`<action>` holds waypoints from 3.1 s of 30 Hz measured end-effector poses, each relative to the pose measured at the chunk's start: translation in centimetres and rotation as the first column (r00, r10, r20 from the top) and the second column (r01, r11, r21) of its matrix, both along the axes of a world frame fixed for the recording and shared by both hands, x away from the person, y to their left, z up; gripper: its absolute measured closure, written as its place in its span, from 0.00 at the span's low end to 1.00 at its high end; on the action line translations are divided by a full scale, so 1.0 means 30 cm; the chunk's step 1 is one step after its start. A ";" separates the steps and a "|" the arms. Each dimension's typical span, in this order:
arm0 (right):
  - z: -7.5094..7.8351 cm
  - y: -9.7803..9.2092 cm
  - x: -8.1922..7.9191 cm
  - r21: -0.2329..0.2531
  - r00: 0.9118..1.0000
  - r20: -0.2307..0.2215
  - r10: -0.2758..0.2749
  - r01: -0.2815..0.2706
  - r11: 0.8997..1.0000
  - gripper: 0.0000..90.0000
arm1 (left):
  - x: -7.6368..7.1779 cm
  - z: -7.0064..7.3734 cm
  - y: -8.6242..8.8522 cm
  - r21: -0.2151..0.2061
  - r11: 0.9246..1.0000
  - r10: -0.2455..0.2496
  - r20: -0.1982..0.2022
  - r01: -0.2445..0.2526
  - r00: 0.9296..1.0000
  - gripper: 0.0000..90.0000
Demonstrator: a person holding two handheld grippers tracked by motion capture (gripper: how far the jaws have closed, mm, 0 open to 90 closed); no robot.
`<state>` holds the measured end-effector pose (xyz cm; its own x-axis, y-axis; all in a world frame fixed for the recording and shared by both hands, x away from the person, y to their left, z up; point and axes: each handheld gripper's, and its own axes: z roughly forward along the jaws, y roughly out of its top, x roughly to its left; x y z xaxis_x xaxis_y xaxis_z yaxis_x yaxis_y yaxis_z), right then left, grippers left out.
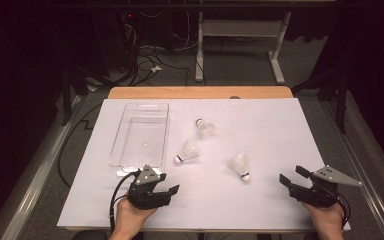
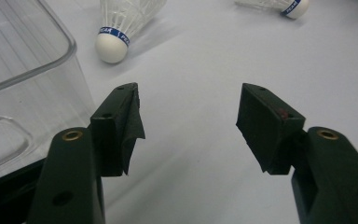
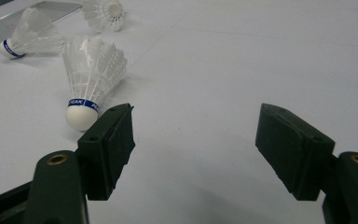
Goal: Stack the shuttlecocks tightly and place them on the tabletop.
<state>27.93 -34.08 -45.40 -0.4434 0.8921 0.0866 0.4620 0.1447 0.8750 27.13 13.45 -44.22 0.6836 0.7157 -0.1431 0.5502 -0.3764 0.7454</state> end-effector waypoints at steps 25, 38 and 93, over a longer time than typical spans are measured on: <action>-0.005 0.006 0.004 -0.017 1.000 -0.016 0.017 -0.017 1.000 0.32 | 0.069 0.052 -0.065 0.005 1.000 0.018 -0.039 -0.018 0.999 0.43; -0.004 0.006 0.003 -0.014 1.000 -0.011 0.026 -0.026 1.000 0.31 | 0.107 0.075 -0.089 0.009 1.000 0.024 -0.059 -0.023 0.998 0.43; -0.003 0.009 0.001 -0.012 0.999 -0.009 0.040 -0.040 0.999 0.31 | 0.260 0.127 -0.164 0.080 0.993 0.092 -0.118 -0.083 0.989 0.42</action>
<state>27.96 -33.80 -45.49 -0.4778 0.8749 0.0792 0.4630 0.1742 0.8691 34.94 8.53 -40.41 0.5983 0.7840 -0.1655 0.6685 -0.3745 0.6425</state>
